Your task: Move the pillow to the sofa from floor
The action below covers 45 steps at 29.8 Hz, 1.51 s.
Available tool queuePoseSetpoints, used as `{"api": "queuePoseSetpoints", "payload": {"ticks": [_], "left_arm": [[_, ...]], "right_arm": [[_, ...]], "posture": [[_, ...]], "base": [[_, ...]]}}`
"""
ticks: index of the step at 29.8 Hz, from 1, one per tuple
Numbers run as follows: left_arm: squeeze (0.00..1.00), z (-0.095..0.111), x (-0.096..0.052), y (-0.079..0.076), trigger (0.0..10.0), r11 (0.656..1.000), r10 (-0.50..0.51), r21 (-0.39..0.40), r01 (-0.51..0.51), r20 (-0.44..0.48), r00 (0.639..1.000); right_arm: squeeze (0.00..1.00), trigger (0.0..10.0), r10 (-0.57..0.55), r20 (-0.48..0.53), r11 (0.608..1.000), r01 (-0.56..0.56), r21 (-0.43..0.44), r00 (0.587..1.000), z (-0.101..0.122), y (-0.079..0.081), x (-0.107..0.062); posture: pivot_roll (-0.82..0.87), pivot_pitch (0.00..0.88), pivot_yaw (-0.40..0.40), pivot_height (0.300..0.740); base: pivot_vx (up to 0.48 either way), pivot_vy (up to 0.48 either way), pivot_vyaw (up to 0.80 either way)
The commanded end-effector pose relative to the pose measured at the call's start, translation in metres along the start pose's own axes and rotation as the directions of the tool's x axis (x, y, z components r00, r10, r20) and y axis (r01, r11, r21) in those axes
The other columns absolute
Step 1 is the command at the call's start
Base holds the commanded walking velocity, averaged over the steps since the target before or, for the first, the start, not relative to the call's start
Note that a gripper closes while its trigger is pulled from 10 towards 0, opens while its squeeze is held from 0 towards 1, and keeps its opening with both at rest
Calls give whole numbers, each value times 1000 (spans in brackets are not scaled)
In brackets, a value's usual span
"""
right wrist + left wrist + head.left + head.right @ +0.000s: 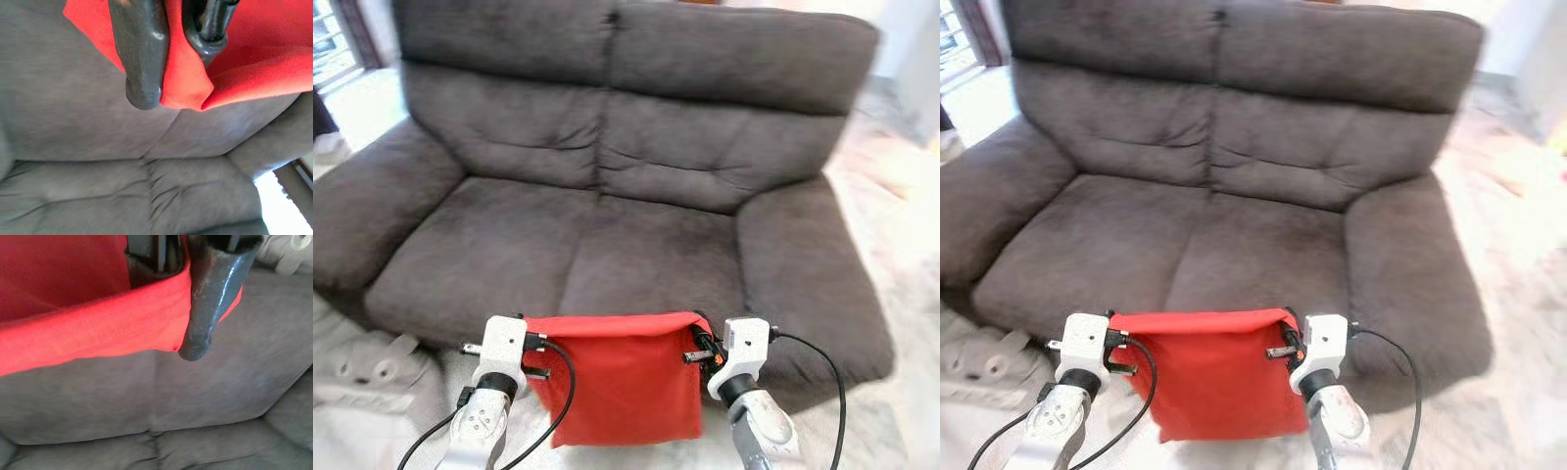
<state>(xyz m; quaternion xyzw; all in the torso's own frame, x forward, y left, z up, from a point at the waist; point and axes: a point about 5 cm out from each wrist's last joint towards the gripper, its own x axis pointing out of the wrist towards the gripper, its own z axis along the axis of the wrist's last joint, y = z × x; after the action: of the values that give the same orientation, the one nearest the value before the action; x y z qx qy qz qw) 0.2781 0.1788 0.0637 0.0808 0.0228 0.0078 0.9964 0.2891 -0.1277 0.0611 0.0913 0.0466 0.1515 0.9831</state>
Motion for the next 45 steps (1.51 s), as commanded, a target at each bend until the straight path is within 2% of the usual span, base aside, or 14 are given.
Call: {"api": "queuePoseSetpoints", "payload": {"ticks": [1, 14, 19, 27, 35, 39, 45], "left_arm": [[0, 16, 4, 16, 10000, 998, 64, 1, -65, 80, 995], [0, 16, 4, 18, 10000, 998, 64, 15, -65, 78, 995], [0, 17, 5, 18, 10000, 998, 65, 15, -67, 79, 995], [0, 17, 6, 17, 10000, 998, 67, 1, -67, 81, 994], [0, 18, 6, 17, 10000, 998, 61, -8, -61, 85, 994], [0, 19, 6, 19, 10000, 998, 64, -11, -63, 86, 994], [0, 32, 7, 29, 10000, 995, 97, -6, -98, 128, 987]], "right_arm": [[0, 10000, -26, 59, 1000, 27, -7, 998, 11, -4, 1], [0, 10000, -21, 58, 1000, 21, 5, 998, 10, -3, 2], [0, 10000, -24, 53, 1000, 24, -2, 998, 10, -3, 3], [0, 10000, -28, 57, 1000, 27, 3, 998, 10, -3, 3], [0, 10000, -34, 66, 999, 34, 1, 997, 11, -3, 4], [0, 10000, -31, 68, 1000, 32, -1, 997, 12, -3, 4], [0, 10000, -19, 93, 1000, 20, -18, 995, 18, -3, 6]], "posture": [[62, 118, 23, 740], [64, 115, 27, 740], [64, 115, 27, 740], [64, 115, 28, 740], [66, 116, 25, 740], [65, 117, 24, 740], [65, 118, 23, 740]], "base": [[0, 0, -800], [0, 0, 0], [0, -306, 0], [0, -157, -800], [0, 0, 0], [0, 0, 0], [0, 0, 0]]}}
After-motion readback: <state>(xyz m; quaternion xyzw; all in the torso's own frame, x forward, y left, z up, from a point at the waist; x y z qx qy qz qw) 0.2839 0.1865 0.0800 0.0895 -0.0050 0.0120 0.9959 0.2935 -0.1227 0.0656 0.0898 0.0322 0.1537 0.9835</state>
